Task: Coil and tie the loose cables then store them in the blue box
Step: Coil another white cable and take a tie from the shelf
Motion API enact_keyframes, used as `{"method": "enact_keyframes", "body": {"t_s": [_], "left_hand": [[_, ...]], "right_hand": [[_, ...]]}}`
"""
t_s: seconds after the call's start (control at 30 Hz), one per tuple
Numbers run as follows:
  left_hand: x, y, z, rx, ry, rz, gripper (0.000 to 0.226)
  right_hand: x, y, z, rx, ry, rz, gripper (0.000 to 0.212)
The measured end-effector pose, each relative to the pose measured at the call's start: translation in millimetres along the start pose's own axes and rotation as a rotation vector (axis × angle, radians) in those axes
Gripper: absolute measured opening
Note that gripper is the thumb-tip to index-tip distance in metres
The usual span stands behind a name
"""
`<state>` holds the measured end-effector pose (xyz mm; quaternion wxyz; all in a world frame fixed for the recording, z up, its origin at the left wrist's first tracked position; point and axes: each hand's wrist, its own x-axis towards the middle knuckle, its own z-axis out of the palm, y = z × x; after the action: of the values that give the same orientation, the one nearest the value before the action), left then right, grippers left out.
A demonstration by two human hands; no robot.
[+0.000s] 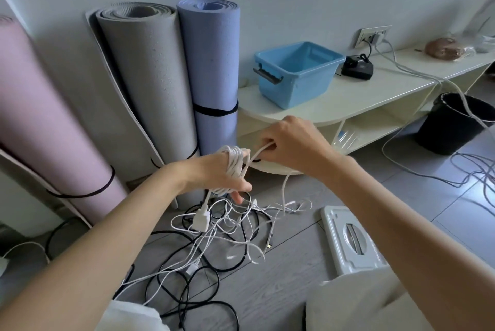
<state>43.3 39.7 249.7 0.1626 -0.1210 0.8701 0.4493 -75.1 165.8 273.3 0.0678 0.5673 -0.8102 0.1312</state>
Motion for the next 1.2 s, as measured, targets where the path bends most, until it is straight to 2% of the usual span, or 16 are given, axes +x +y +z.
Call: {"method": "enact_keyframes", "body": {"t_s": [0.1, 0.2, 0.27, 0.37, 0.4, 0.47, 0.6, 0.7, 0.8, 0.83, 0.9, 0.93, 1.0, 1.07, 1.13, 1.2], "left_hand": [[-4.9, -4.6, -2.1, 0.006, -0.063, 0.049, 0.048], [-9.3, -3.0, -7.1, -0.262, -0.228, 0.097, 0.056], [-14.2, 0.8, -10.5, -0.534, -0.364, 0.227, 0.06], [-14.1, 9.2, -16.7, -0.976, -0.451, 0.521, 0.061], [-12.3, 12.6, -18.1, -1.085, -0.424, 0.629, 0.06], [-5.7, 15.1, -22.5, -1.283, -0.249, 0.746, 0.059], [1.9, 13.3, -35.6, -1.431, 0.325, 0.596, 0.05], [3.3, 7.0, -36.0, -1.234, 0.39, 0.404, 0.082], [6.9, -3.4, -24.4, -0.837, 0.323, 0.242, 0.064], [6.8, -6.8, -20.7, -0.733, 0.293, 0.189, 0.074], [7.1, -12.7, -16.2, -0.489, 0.195, 0.111, 0.129], [5.8, -12.2, -13.5, -0.352, 0.132, 0.081, 0.136], [0.3, -7.2, -9.1, -0.138, 0.018, 0.014, 0.11], [-2.3, -3.8, -2.1, -0.065, -0.179, -0.021, 0.089], [-2.8, -2.1, 3.9, -0.065, -0.28, -0.048, 0.073], [-5.4, -3.1, 2.3, -0.183, -0.328, -0.028, 0.059]], "right_hand": [[1.5, 15.4, -10.5, 0.087, 0.216, 0.165, 0.034], [4.4, 30.9, -18.0, 0.211, 0.405, 0.355, 0.041], [6.2, 36.5, -15.3, 0.3, 0.347, 0.446, 0.041], [7.7, 33.3, 6.1, 0.292, 0.077, 0.508, 0.038], [8.0, 29.6, 14.4, 0.269, 0.015, 0.518, 0.037], [7.0, 16.6, 27.7, 0.249, -0.088, 0.51, 0.036], [0.8, -17.0, 46.7, 0.189, -0.303, 0.356, 0.036], [-1.0, -29.8, 47.8, 0.096, -0.344, 0.231, 0.036], [-1.0, -32.5, 37.5, 0.005, -0.271, 0.096, 0.032], [-0.8, -32.6, 32.7, -0.011, -0.239, 0.058, 0.029], [0.1, -28.5, 22.2, -0.036, -0.16, 0.006, 0.024], [-0.4, -25.5, 17.2, -0.043, -0.122, -0.006, 0.029], [-0.1, -17.1, 7.7, -0.005, -0.043, 0.013, 0.023], [1.2, -6.9, 1.5, 0.057, 0.036, 0.093, 0.024], [2.9, 5.2, -3.4, 0.125, 0.155, 0.189, 0.038], [5.1, 16.1, -6.9, 0.177, 0.265, 0.273, 0.043]]}}
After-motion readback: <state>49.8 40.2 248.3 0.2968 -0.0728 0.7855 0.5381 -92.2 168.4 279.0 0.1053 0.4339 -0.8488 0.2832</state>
